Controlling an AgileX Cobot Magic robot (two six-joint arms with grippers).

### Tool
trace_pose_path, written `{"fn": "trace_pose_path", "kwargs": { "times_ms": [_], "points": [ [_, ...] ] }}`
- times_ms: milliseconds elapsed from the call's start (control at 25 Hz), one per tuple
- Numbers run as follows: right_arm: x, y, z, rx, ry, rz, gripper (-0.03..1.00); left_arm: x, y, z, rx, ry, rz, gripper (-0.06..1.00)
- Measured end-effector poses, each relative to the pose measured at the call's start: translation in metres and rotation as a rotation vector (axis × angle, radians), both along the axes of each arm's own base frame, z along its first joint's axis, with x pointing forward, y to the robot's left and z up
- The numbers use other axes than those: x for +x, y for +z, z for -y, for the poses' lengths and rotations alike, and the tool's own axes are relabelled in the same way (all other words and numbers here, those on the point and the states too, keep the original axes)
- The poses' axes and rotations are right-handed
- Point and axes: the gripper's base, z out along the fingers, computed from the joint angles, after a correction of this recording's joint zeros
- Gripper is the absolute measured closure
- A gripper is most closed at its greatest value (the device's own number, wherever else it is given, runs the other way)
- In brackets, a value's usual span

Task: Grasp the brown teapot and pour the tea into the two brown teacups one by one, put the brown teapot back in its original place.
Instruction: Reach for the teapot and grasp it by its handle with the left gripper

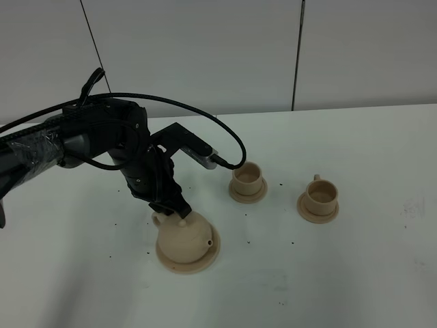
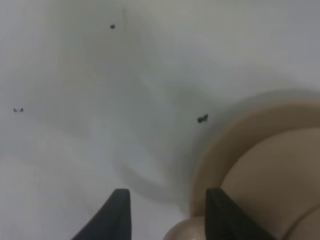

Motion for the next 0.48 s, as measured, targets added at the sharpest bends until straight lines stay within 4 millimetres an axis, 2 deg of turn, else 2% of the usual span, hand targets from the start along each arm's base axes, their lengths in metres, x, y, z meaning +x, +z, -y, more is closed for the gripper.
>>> {"fn": "trace_pose_path", "kwargs": {
  "times_ms": [280, 480],
  "points": [
    [0.0, 0.0, 0.0, 0.0, 0.0, 0.0, 0.73, -0.0032, -0.0002, -0.0041, 0.021, 0.022, -0.044, 0.53],
    [0.0, 0.0, 0.0, 0.0, 0.0, 0.0, 0.73, -0.0067, 0.0072, -0.0054, 0.019, 0.052, -0.061, 0.53]
  ]
}}
